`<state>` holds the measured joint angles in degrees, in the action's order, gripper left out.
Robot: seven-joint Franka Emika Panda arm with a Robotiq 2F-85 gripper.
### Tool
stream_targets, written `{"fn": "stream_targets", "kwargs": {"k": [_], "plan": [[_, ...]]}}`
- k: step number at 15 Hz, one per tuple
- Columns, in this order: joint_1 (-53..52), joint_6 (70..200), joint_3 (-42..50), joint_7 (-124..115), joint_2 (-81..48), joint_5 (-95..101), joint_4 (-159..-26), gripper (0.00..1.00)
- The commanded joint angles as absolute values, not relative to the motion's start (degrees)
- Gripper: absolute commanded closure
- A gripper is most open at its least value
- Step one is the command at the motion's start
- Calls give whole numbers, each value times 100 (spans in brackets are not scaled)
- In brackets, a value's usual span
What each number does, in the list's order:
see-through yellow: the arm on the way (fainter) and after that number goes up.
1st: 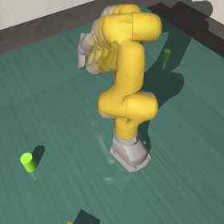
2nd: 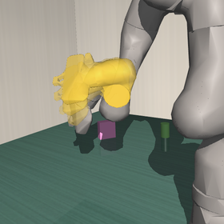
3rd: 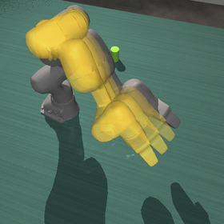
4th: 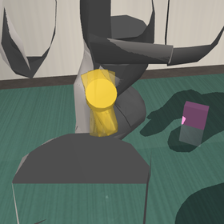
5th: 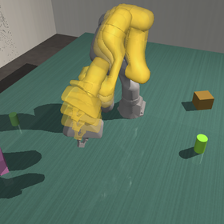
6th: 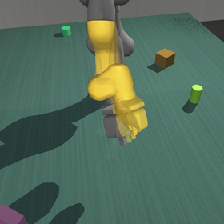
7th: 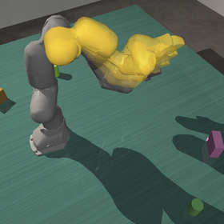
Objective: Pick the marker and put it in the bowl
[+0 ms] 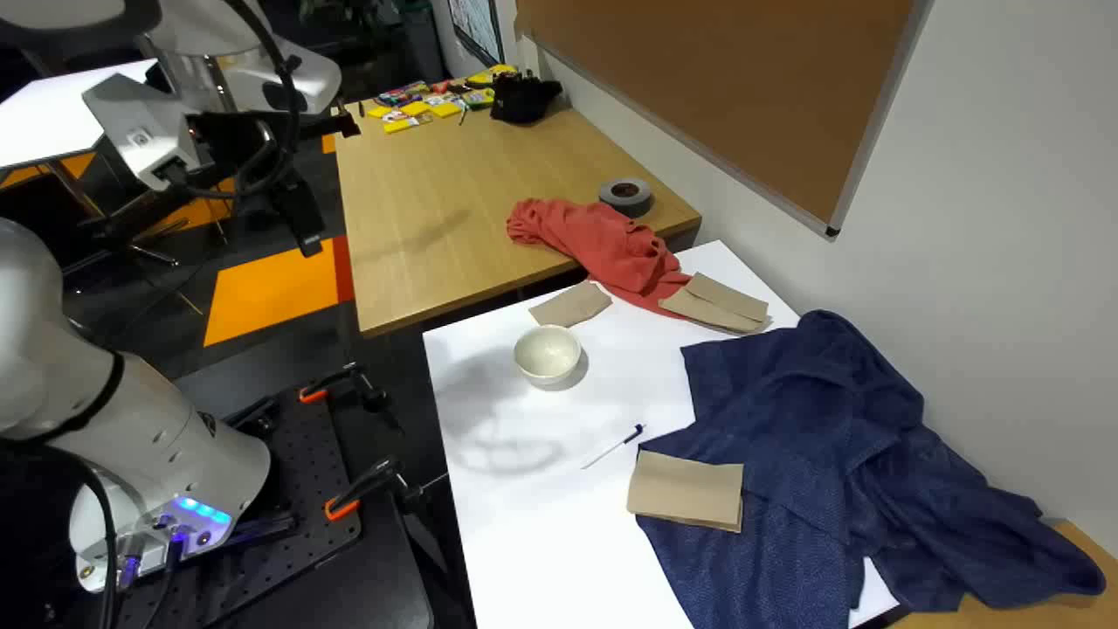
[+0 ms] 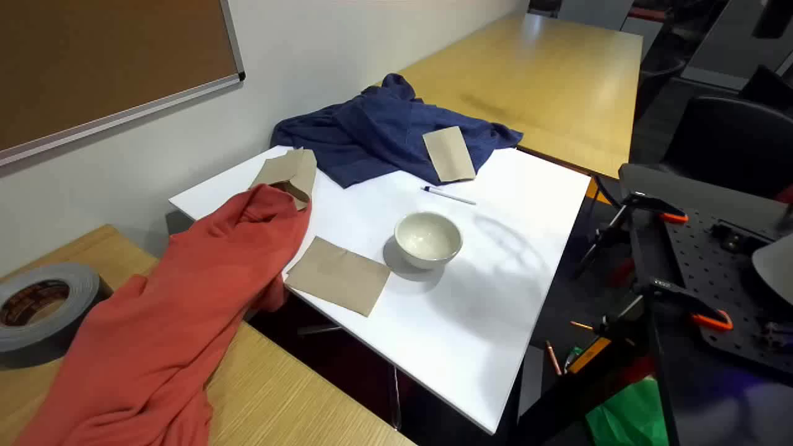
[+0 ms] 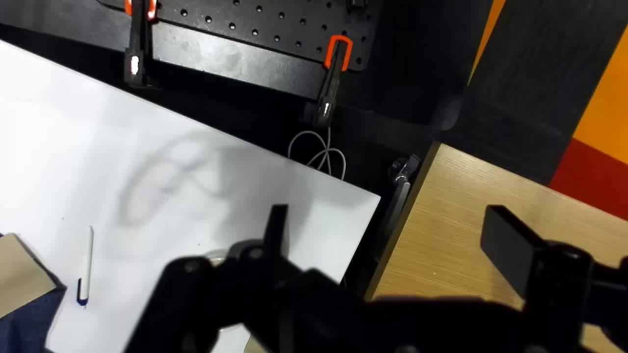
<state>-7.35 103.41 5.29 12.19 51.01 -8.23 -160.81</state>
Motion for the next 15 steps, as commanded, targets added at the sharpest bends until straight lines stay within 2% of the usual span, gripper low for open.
{"fn": "stream_targets", "kwargs": {"k": [1, 9, 15], "plan": [[-662, 10324, 466, 1266, 5087, -868, -16081, 0], [-561, 10565, 496, 1292, 4900, -757, -15954, 0], [-139, 11639, 710, 1281, 4062, -443, -15671, 0]]}}
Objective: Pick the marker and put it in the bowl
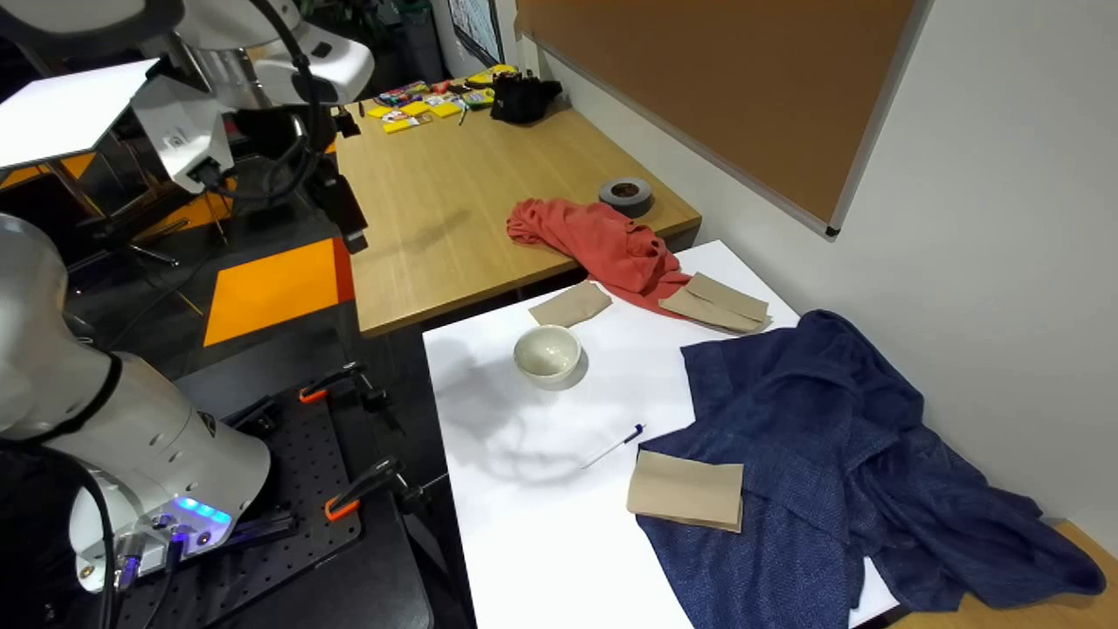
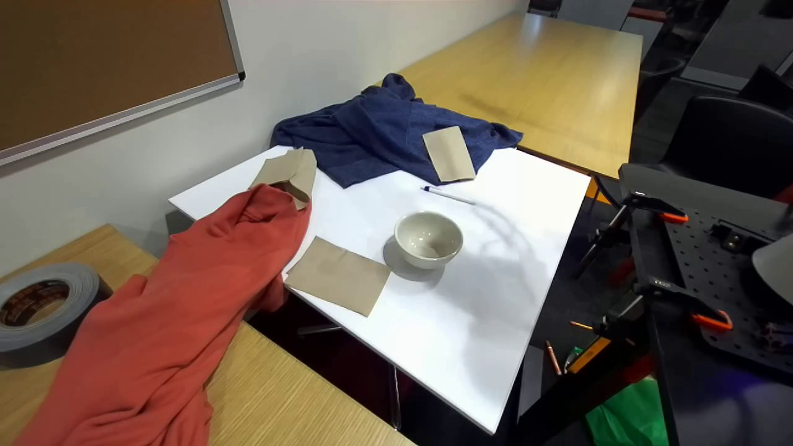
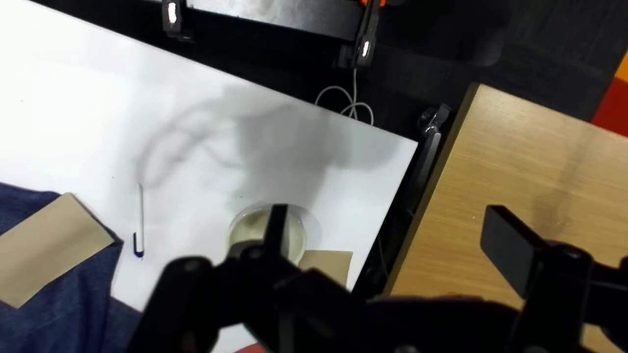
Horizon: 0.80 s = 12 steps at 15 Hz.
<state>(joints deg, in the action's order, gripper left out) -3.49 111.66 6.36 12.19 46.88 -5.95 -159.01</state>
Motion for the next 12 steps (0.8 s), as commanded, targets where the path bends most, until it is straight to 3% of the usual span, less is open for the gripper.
{"fn": "stream_targets", "kwargs": {"k": [1, 12], "plan": [[-94, 11872, 748, 1282, 3820, -395, -15617, 0], [464, 14555, 793, 808, 1191, -271, -15087, 0]]}}
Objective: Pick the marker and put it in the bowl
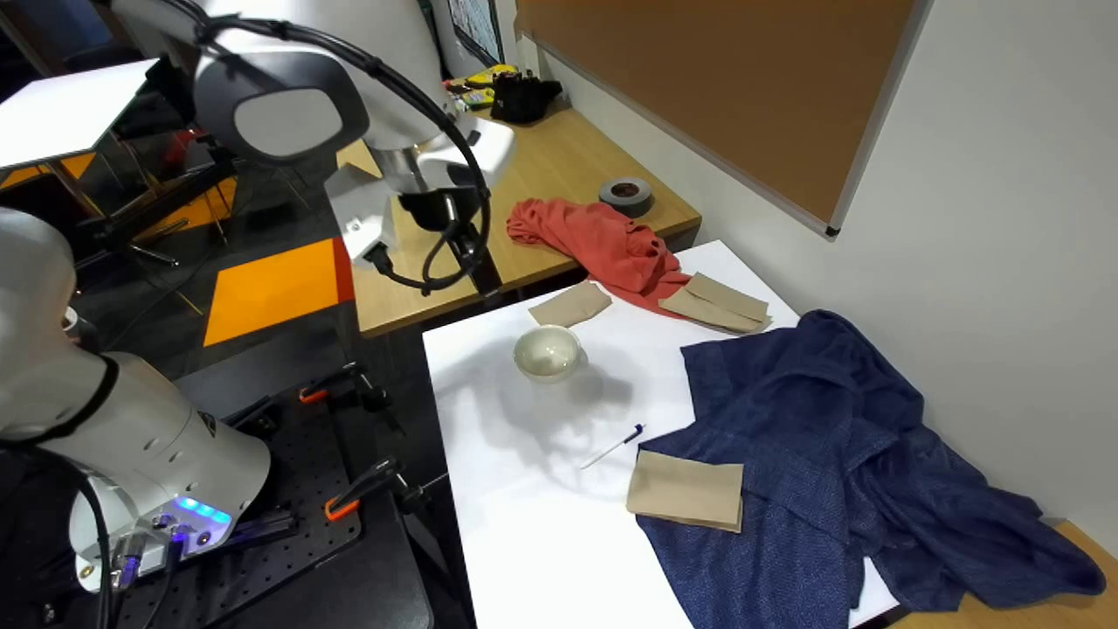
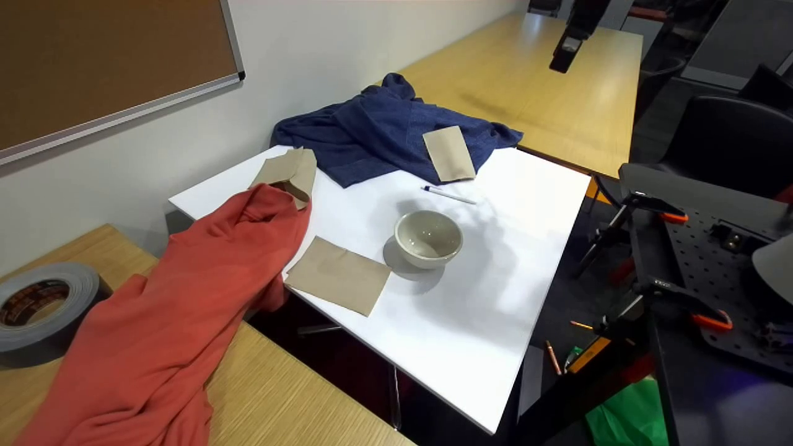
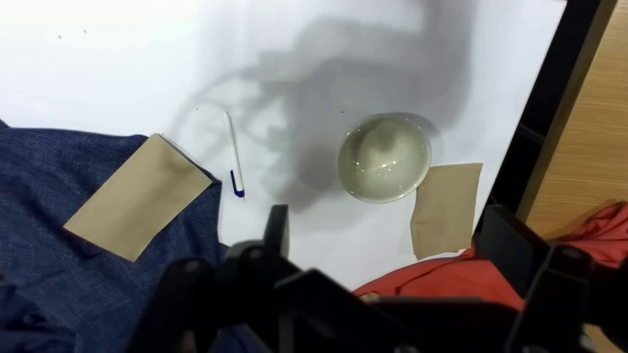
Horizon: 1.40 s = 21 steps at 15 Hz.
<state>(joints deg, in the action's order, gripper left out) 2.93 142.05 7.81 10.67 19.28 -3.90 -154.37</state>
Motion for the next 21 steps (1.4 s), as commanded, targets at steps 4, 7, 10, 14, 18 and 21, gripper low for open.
{"fn": "stream_targets", "kwargs": {"k": [4, 7, 10, 14, 18, 21], "plan": [[652, 14837, 863, 610, 389, -305, -14806, 0], [668, 14738, 856, 765, 449, -376, -14912, 0], [688, 14738, 852, 750, 259, -376, -14798, 0], [722, 14906, 869, 546, -9, -313, -14597, 0], [783, 15179, 889, 364, -545, -332, -14245, 0], [803, 15383, 902, 92, -1063, -240, -13958, 0]]}}
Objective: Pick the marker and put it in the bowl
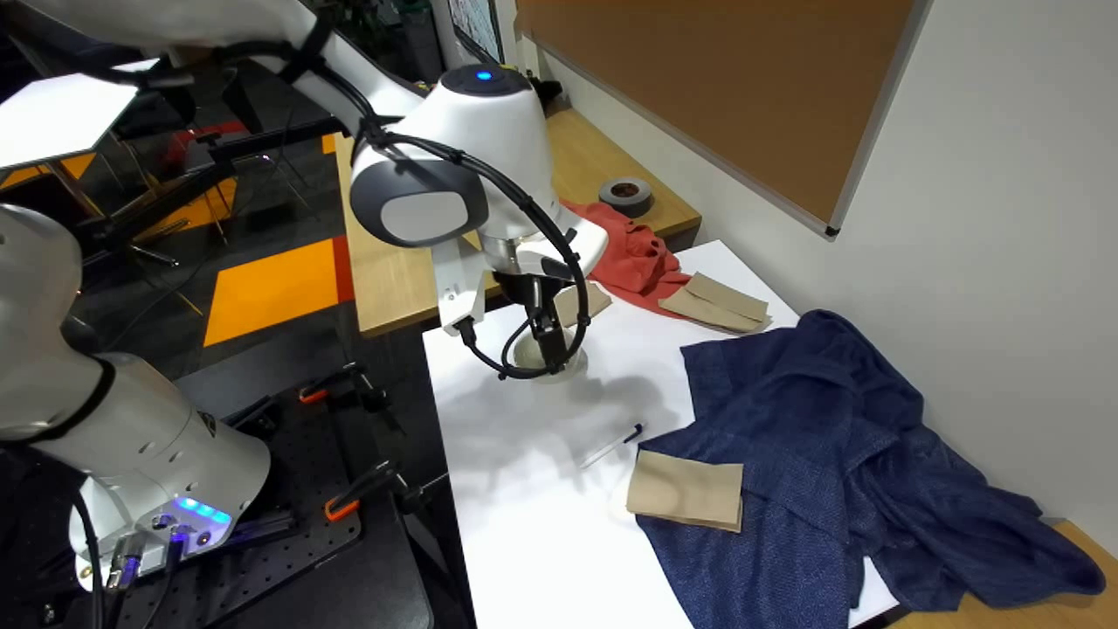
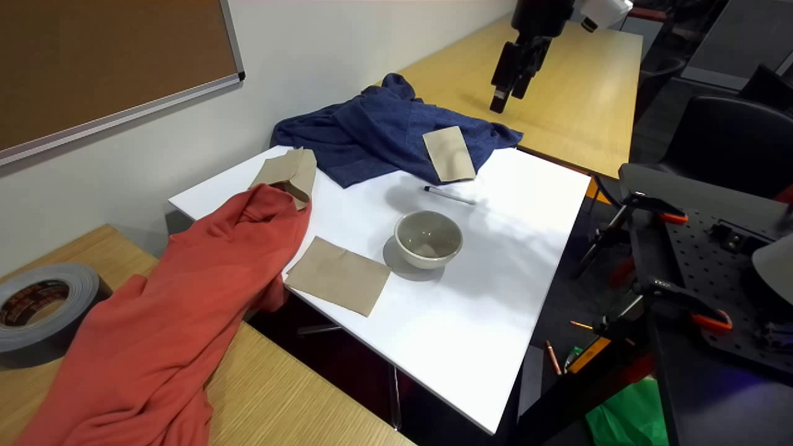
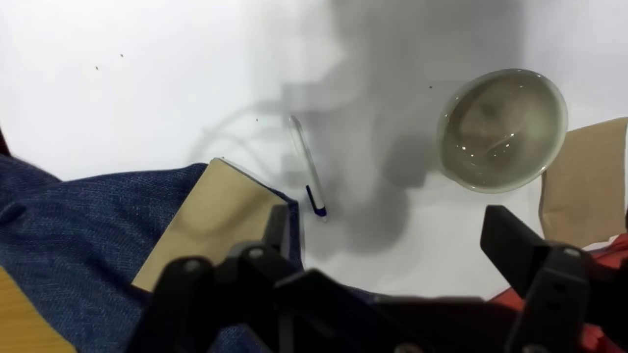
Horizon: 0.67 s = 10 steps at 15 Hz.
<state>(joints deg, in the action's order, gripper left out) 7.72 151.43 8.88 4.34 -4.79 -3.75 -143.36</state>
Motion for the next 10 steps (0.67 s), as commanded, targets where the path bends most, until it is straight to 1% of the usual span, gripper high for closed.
{"fn": "stream_targets", "kwargs": {"k": [1, 6, 10], "plan": [[799, 15479, 922, 1, -1246, -193, -13864, 0], [878, 15801, 881, 82, -2209, -305, -13324, 0], [983, 15749, 819, 273, -2839, -273, -12896, 0]]}}
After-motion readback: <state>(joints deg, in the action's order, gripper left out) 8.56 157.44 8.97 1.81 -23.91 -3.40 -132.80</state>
